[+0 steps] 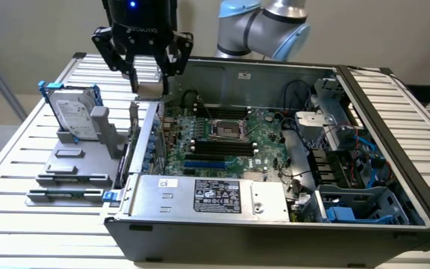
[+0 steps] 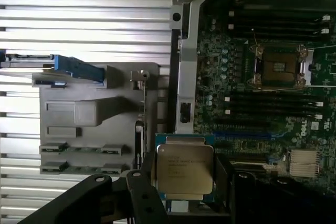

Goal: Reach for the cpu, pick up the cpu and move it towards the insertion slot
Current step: 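Pick up the cpu and move it towards the insertion slot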

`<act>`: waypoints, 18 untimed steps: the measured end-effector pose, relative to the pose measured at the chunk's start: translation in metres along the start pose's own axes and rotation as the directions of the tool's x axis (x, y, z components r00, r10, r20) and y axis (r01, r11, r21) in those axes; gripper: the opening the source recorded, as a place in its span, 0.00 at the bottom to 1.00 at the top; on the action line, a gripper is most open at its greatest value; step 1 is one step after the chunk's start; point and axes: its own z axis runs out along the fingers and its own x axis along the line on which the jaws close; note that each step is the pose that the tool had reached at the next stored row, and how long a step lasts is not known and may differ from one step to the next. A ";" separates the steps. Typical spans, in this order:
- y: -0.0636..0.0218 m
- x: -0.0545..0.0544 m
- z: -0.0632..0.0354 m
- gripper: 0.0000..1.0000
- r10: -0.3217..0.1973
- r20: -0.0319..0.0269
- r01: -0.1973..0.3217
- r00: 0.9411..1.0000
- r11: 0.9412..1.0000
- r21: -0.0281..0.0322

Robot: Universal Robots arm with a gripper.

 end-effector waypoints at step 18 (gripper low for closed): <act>0.0095 -0.079 0.0026 0.54 0.000 -0.001 0.000 1.000 1.000 -0.016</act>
